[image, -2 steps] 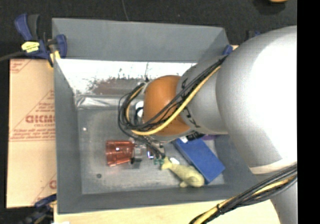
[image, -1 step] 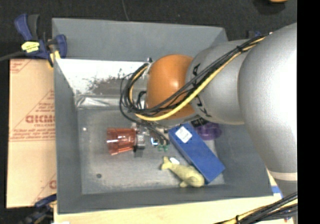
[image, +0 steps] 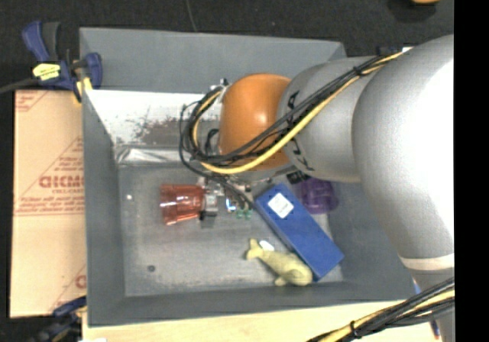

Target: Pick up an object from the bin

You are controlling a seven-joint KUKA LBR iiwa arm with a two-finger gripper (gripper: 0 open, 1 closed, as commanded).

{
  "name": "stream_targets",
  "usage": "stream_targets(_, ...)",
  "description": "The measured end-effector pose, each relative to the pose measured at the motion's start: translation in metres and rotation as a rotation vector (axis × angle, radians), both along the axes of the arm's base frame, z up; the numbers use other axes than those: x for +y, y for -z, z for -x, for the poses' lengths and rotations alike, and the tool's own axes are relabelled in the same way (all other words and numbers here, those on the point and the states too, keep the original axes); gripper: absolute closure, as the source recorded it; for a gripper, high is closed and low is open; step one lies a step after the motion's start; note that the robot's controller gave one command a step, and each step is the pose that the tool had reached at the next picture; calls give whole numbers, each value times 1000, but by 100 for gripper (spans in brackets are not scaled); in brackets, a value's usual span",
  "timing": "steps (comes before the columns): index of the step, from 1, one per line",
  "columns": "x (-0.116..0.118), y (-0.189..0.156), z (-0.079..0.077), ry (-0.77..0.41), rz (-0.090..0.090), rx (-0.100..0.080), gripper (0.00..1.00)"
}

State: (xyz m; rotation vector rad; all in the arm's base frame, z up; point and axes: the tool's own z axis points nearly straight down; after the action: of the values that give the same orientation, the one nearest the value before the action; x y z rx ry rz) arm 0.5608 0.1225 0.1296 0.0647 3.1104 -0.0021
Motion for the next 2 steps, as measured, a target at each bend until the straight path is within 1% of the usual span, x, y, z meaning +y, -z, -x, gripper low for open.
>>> stream_targets(1, -15, 57, -53, -143, 4, -3, 100)
stream_targets(2, -12, -15, -43, -105, 2, 8, 100)
